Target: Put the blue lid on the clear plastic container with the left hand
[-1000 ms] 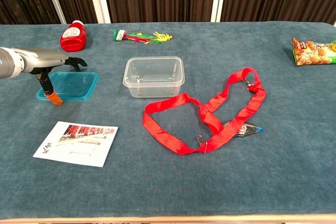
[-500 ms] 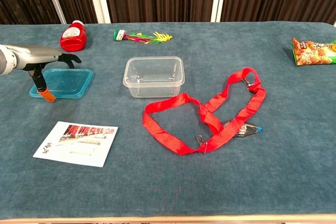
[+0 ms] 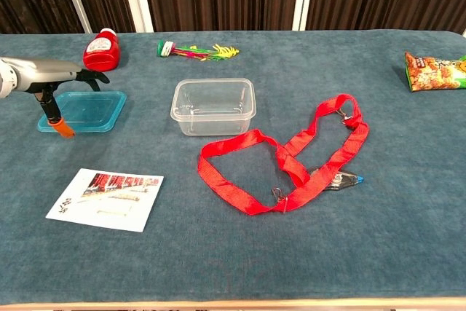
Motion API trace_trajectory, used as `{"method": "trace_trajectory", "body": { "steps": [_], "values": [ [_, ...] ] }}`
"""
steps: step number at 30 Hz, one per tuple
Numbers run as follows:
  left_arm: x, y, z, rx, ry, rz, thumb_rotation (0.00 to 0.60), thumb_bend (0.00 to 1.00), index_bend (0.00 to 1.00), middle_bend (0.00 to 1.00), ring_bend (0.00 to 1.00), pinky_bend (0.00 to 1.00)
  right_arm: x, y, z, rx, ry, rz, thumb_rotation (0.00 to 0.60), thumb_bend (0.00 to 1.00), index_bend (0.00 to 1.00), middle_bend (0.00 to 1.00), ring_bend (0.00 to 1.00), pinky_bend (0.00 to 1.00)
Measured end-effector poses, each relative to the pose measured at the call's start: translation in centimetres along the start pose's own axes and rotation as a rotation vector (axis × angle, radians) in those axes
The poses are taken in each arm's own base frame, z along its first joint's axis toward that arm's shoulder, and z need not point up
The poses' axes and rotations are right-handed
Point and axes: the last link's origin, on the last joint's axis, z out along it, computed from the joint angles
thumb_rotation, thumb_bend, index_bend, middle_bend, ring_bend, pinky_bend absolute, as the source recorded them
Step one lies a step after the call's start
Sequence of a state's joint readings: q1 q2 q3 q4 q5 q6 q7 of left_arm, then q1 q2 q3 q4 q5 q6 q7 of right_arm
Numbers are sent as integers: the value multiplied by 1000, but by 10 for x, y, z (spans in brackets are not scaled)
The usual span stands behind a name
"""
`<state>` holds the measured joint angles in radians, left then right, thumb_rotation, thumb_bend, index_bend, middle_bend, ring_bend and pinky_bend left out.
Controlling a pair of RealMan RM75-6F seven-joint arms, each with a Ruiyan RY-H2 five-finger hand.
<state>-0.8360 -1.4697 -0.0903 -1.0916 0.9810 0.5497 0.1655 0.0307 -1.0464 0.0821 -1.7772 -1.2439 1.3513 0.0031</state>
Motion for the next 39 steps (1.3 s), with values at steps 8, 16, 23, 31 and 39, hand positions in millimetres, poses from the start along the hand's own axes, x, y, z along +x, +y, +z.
{"method": "trace_trajectory", "body": {
  "steps": [8,16,23,31,39],
  "values": [
    [17,4,-10,-23,18,-11,600,230,10,460,31,0,0,0,0,1,-5,5,600,393,56,38,23,0],
    [51,23,-30,-75,55,-8,600,230,14,460,31,0,0,-1,0,3,-6,11,600,393,56,38,23,0],
    [88,56,-40,-115,74,-15,600,231,15,460,31,0,1,-1,0,5,-2,13,600,393,57,38,23,0],
    [120,103,-37,-143,45,-63,600,230,21,460,31,0,1,0,-1,1,1,14,600,392,56,38,23,0],
    [127,152,-30,-129,-29,-106,600,229,28,460,31,0,1,0,0,-2,-1,17,600,392,57,38,23,0]
  ]
}}
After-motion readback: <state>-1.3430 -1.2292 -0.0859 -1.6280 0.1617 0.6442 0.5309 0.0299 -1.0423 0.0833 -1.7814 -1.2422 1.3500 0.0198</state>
